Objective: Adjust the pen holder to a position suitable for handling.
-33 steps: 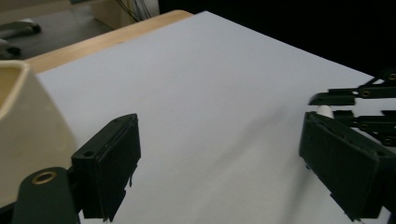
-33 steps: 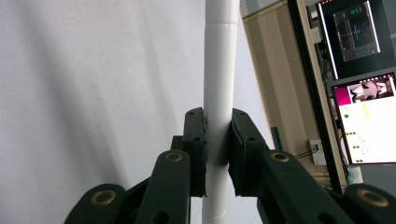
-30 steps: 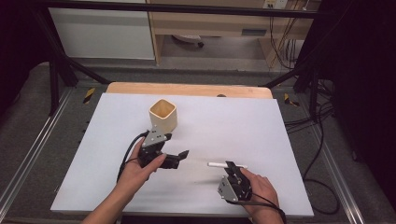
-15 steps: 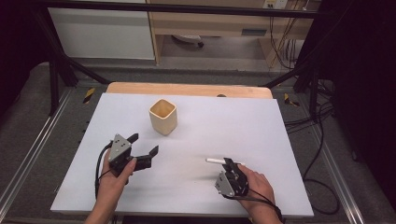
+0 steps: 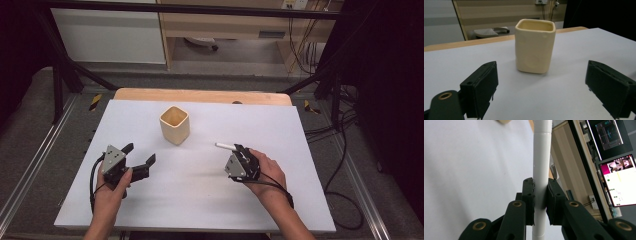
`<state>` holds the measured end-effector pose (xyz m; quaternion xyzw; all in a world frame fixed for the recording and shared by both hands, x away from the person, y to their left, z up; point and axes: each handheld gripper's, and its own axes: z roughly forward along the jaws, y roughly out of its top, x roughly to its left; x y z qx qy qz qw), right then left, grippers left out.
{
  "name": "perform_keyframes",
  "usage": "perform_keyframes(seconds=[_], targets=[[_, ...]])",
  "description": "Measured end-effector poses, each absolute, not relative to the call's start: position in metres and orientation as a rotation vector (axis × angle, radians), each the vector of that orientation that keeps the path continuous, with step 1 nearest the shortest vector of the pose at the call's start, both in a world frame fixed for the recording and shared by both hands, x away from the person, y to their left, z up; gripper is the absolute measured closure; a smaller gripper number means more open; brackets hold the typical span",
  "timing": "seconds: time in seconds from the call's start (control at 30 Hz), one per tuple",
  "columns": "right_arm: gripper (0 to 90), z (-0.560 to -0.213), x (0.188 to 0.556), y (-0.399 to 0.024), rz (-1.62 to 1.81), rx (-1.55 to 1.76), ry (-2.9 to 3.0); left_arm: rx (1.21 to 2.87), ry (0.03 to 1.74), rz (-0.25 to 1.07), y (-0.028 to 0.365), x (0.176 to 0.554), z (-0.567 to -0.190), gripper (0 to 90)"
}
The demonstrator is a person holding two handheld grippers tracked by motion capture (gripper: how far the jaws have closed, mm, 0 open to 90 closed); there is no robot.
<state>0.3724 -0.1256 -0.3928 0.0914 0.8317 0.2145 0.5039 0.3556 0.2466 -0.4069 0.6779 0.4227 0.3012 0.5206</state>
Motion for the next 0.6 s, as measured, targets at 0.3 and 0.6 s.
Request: perform_keyframes(seconds=[0.3, 0.6], targets=[[78.5, -0.383, 0.386, -0.108, 0.614, 0.241, 2.025, 1.614, 1.053, 0.705, 0.253, 0.360, -0.412, 11.3], [78.5, -0.379, 0.407, -0.110, 0.779, 0.397, 2.039, 1.614, 1.083, 0.710, 0.257, 0.363, -0.416, 11.2]])
